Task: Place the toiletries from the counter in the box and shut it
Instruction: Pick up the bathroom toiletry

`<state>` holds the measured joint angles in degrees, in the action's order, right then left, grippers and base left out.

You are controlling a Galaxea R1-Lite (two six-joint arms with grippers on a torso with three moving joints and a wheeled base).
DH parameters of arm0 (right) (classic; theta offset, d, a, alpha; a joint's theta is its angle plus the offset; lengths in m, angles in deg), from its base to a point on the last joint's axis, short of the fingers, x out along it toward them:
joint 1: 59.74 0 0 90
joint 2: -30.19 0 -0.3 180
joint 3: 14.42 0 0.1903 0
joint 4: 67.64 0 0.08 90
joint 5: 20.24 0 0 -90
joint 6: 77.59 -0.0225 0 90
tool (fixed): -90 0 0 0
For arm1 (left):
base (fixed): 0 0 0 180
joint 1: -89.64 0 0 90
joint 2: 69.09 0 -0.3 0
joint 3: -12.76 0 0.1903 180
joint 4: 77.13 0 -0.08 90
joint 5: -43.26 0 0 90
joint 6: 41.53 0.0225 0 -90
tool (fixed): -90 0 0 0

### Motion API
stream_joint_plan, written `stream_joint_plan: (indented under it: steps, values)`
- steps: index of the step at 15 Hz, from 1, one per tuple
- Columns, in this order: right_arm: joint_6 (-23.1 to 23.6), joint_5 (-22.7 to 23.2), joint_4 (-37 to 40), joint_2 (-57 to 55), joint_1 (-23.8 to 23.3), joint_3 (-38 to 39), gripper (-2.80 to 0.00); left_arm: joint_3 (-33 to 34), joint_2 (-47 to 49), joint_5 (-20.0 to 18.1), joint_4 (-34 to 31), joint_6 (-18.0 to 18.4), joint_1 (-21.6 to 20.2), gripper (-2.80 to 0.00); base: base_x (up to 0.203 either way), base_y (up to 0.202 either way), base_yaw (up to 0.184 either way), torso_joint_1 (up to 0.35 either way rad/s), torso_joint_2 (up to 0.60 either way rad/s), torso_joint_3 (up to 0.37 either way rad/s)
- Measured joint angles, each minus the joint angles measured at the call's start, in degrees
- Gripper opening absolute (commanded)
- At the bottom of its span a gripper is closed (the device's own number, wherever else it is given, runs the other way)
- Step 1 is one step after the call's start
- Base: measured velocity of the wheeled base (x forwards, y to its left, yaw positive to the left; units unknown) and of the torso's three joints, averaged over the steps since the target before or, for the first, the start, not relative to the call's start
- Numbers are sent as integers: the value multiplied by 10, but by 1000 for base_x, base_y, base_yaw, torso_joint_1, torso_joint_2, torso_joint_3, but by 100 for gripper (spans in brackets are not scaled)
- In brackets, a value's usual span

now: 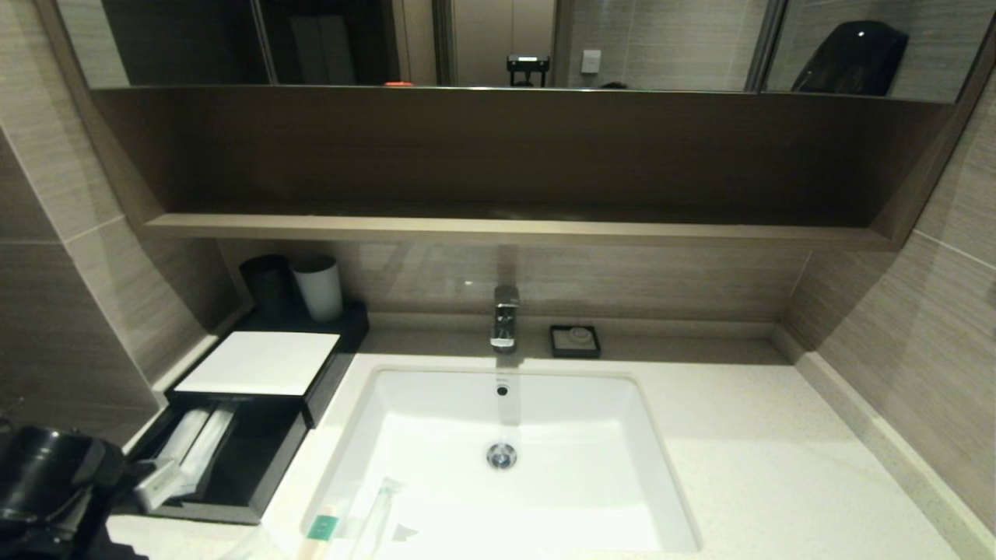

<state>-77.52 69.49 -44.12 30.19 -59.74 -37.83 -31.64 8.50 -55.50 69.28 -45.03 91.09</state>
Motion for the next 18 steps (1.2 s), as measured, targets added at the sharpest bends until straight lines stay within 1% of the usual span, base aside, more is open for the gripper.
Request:
stream_joint_plan:
  steps: [2,4,11,15,18]
  values:
    - [0,0,0,0,0,0,-280,4,19,0,4,-1,0,-280,0,0,0,0,0,0]
    - [0,0,0,0,0,0,-280,8,38,1,23,-1,0,-280,0,0,0,0,0,0]
    - [0,0,0,0,0,0,-280,34,116,12,111,-1,0,-280,0,0,0,0,0,0]
    - [-1,0,0,0,0,0,-280,35,134,13,116,-1,0,-280,0,0,0,0,0,0]
    - [-1,0,0,0,0,0,-280,34,146,14,134,-1,-1,-280,0,0,0,0,0,0]
